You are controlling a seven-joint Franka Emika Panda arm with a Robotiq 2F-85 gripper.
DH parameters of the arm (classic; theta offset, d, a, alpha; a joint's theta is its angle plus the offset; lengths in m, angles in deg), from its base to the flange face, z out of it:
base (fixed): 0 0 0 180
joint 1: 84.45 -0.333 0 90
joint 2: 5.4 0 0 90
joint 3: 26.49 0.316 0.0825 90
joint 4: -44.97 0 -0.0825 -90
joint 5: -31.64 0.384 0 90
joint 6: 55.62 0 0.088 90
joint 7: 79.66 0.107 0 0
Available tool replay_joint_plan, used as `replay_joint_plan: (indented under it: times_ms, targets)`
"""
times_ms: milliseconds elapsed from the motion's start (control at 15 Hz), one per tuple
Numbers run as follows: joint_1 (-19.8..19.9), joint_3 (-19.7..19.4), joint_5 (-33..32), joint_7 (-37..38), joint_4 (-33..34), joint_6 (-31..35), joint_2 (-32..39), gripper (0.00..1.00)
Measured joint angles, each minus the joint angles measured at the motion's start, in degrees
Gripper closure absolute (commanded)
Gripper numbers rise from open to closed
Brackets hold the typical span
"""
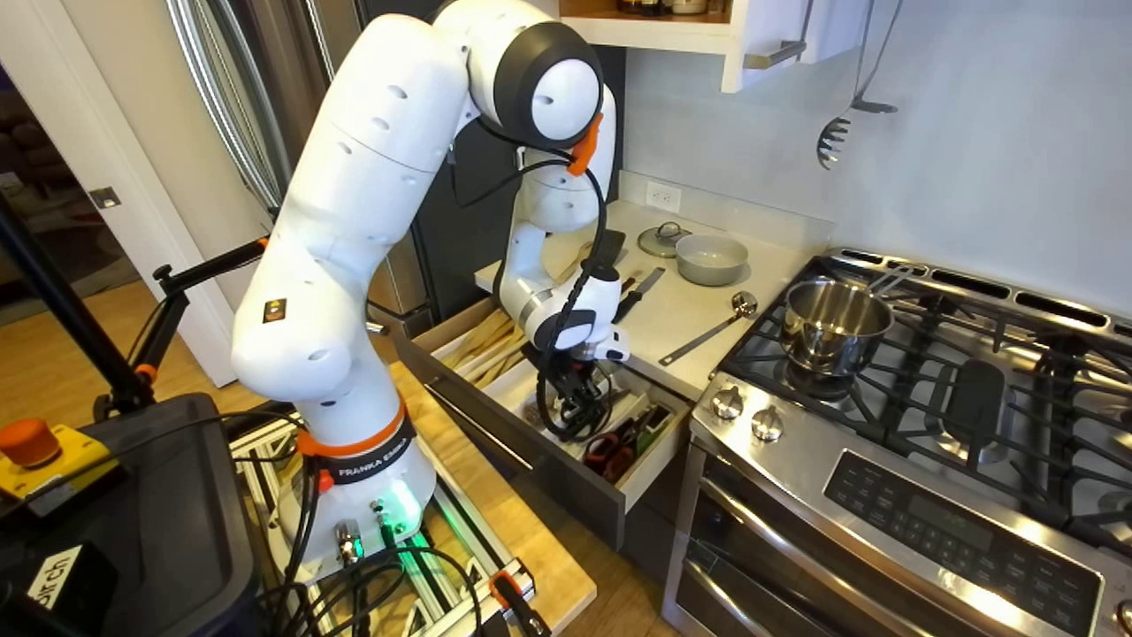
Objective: Place the red pair of scissors on the right side and the black pair of scissors on the left side of the drawer
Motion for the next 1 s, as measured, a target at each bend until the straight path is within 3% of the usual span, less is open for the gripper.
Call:
replay_joint_plan:
  times_ms: [67,200,733,1000]
  targets:
    - [-0.82,0.02,0.09,0.55,-0.24,-0.08,-0.48,0.86]
    - [-2.23,0.02,0.32,1.27,-0.47,-0.19,-1.21,1.00]
    - [-5.31,-0.80,1.00,2.03,-0.59,-2.39,-2.92,0.98]
    - [-8.80,-2.15,1.03,2.78,-1.53,-3.01,-4.74,0.98]
